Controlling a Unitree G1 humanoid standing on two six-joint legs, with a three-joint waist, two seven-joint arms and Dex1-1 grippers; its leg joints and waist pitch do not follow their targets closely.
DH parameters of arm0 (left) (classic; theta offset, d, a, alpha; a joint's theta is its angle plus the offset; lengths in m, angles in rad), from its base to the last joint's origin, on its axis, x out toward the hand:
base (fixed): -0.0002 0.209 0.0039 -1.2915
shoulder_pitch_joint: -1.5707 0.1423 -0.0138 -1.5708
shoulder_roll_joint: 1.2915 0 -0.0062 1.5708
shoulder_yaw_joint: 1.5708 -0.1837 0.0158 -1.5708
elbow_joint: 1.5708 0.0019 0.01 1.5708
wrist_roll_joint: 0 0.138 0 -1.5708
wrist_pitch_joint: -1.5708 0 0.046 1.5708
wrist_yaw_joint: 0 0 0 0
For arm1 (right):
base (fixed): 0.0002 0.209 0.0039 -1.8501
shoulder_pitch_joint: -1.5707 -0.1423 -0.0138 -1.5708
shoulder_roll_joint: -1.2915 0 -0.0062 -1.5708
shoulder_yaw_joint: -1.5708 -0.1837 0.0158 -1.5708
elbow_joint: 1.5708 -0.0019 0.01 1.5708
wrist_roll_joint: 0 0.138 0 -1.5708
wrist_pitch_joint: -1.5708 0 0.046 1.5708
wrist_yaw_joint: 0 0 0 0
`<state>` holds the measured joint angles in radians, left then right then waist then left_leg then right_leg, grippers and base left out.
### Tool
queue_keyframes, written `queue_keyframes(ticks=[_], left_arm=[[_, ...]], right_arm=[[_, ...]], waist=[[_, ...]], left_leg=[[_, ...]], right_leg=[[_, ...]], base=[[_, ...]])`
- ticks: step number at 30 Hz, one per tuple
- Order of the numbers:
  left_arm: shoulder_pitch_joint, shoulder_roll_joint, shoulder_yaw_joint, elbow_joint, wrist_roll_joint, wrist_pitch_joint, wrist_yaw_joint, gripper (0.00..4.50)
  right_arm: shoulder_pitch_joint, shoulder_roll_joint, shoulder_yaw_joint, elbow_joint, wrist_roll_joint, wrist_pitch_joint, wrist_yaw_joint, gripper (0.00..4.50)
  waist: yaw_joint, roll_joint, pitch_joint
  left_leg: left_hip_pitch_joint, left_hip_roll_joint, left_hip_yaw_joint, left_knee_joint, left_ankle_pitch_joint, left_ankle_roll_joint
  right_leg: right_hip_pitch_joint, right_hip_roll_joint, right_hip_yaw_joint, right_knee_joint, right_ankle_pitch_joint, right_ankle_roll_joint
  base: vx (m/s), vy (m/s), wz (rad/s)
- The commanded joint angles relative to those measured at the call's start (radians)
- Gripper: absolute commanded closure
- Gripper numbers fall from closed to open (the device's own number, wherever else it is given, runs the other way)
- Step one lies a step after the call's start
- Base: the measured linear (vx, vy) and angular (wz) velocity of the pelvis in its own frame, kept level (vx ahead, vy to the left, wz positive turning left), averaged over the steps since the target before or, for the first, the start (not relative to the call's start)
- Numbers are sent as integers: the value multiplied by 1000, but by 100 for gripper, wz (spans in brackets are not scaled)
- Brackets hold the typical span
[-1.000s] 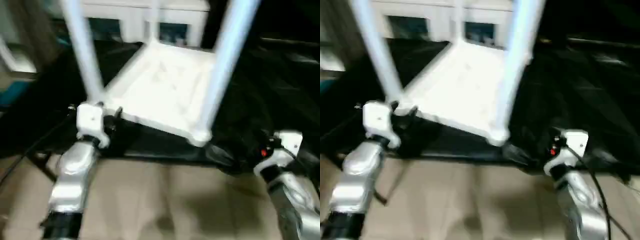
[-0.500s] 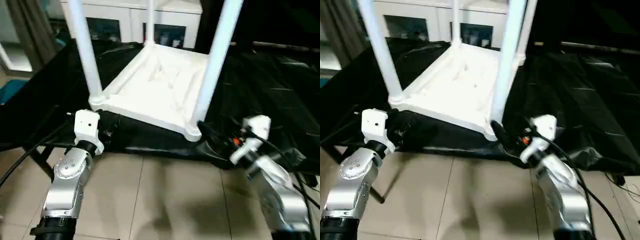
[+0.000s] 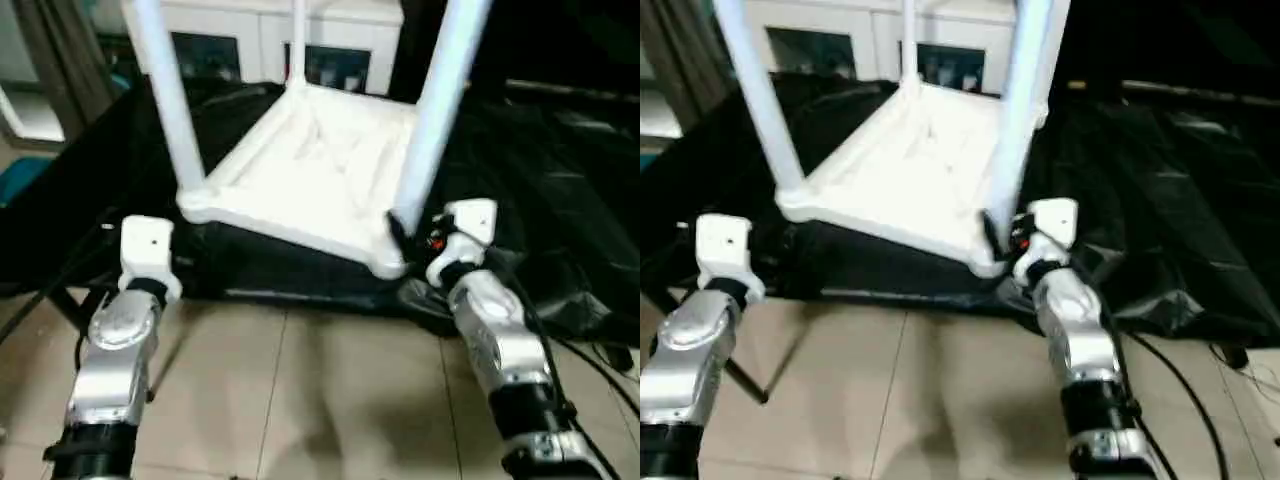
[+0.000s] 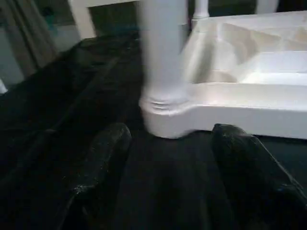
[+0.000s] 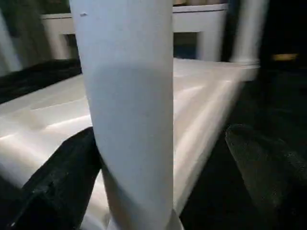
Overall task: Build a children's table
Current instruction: Rotate leg to tighten
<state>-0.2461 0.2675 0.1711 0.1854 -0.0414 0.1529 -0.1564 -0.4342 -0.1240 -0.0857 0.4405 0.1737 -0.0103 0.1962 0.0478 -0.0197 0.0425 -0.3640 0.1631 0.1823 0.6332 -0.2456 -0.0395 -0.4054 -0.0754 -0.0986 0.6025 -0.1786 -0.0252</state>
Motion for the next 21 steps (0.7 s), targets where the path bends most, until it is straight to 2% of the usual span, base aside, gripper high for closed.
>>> queue_keyframes(ticks=[1,2,4,7,9,10,11,12,13,14,16,18,19,21], left_arm=[[-8,8,11,11,-10,-1,1,136],[-18,5,17,13,-40,-12,-25,136],[-27,2,19,6,-69,-20,-54,136],[-44,-15,13,-23,-125,-4,-110,136],[-57,-26,-12,-44,-152,9,-159,136],[-58,-35,-30,-64,-175,31,-192,136],[-53,-43,-60,-91,-186,55,-225,118],[-44,-46,-77,-102,-188,72,-237,108],[-41,-46,-81,-104,-189,76,-240,108],[-31,-44,-97,-111,-191,86,-252,86],[-23,-40,-104,-113,-187,85,-258,86],[12,-23,-124,-137,-184,88,-284,63],[39,-11,-128,-167,-194,98,-301,56],[46,-8,-126,-178,-201,105,-306,50]], right_arm=[[-20,-35,-78,45,-15,-26,-90,9],[-29,-54,-110,67,-7,-39,-120,9],[-32,-68,-132,83,-3,-55,-134,9],[-17,-88,-148,81,0,-64,-130,9],[-4,-95,-150,78,11,-60,-108,9],[5,-93,-143,68,20,-47,-82,9],[21,-87,-124,51,24,-34,-48,4],[35,-82,-102,30,19,-17,-29,0],[39,-81,-95,26,16,-15,-24,0],[53,-75,-76,8,12,-5,-10,0],[62,-69,-71,-5,16,-1,-4,0],[111,-45,-45,-77,32,28,15,0],[162,-34,-13,-140,38,57,36,0],[181,-33,1,-157,36,66,44,0]], waist=[[-1,10,-54],[1,6,-54],[9,4,-55],[11,-1,-54],[9,-1,-53],[9,2,-53],[10,0,-52],[9,4,-52],[9,0,-51],[6,-1,-51],[-2,-3,-49],[-7,-4,-49],[-9,-9,-50],[-9,-5,-47]], left_leg=[[20,74,-23,-93,-49,36],[20,73,-21,-94,-61,28],[27,72,-17,-94,-77,18],[17,71,-14,-95,-75,25],[15,72,-14,-94,-81,28],[13,72,-14,-93,-84,27],[13,74,-13,-94,-95,30],[13,75,-14,-94,-99,31],[11,75,-13,-94,-100,34],[8,75,-15,-95,-97,38],[6,74,-16,-96,-112,41],[8,74,-16,-96,-113,41],[5,76,-18,-97,-103,47],[7,77,-17,-99,-102,54]], right_leg=[[45,-83,71,-51,-86,-231],[45,-84,72,-52,-103,-224],[40,-83,73,-53,-115,-215],[46,-83,73,-50,-114,-201],[46,-86,74,-53,-131,-195],[47,-87,74,-52,-134,-196],[48,-90,75,-54,-146,-197],[47,-89,75,-55,-149,-199],[48,-88,76,-57,-153,-199],[50,-87,75,-57,-158,-197],[51,-89,76,-63,-196,-192],[50,-87,76,-66,-216,-182],[52,-88,77,-64,-207,-177],[48,-84,77,-65,-209,-173]], base=[[0,0,0],[0,0,0],[0,0,0],[0,0,0],[0,0,0],[0,0,0],[0,0,0],[0,0,0],[0,0,0],[0,0,0],[0,0,0],[0,0,0],[0,0,0],[0,0,0]])
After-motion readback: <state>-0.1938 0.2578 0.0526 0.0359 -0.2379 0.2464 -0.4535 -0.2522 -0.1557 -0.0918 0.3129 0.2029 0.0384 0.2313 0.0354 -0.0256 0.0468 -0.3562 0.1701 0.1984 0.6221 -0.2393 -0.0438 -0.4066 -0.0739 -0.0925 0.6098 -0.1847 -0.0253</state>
